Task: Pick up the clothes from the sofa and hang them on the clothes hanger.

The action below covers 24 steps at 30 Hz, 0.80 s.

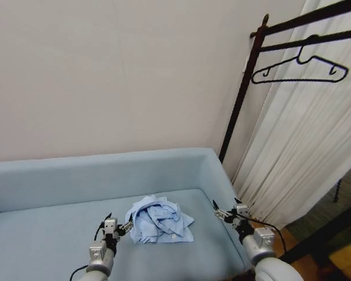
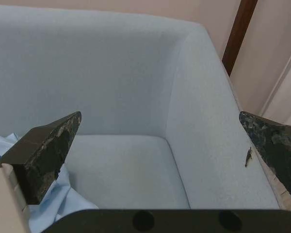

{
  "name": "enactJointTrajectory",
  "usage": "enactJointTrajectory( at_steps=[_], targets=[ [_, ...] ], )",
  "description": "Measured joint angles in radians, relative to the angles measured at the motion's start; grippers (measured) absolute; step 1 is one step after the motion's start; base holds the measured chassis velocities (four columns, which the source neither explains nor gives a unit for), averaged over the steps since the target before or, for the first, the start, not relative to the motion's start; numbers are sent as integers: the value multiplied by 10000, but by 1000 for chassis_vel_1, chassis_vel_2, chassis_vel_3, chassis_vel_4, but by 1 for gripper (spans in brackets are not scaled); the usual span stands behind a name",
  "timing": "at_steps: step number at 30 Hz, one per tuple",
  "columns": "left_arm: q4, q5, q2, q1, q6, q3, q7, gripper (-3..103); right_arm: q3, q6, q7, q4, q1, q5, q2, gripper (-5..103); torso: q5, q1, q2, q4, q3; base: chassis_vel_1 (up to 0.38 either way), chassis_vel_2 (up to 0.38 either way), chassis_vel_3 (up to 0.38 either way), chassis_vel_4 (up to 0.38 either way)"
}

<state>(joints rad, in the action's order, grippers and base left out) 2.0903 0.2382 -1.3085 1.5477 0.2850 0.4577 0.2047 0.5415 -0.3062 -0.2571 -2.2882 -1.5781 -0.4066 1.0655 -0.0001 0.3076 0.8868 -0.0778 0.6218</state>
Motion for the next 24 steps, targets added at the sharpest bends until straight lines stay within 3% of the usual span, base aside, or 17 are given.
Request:
enactJointTrajectory(
  at_steps=[6,9,13,24],
  targets=[
    [-1245,606,69,-779,207,-777,761,100,-43,2,-118,384,110,-188,-407,100,2,0,0,-3,0,0,0,0,0],
    [-2355,808,-64,-1093,209,-1159,1306,100,-381,-21,-134,842,683,-505,-1120,100,3,0,-1,7,1,0,0,0,0],
    [-3116,1129,-150,-1632,217,-1486,1424,100,-310,-23,-144,884,652,-602,-1270,100,2,0,0,-3,1,0,0,0,0],
    [-4280,1275,-357,-2630,265,-1963,1453,100,-289,-20,-182,1007,591,-596,-1222,100,2,1,0,-1,1,0,0,0,0]
  ],
)
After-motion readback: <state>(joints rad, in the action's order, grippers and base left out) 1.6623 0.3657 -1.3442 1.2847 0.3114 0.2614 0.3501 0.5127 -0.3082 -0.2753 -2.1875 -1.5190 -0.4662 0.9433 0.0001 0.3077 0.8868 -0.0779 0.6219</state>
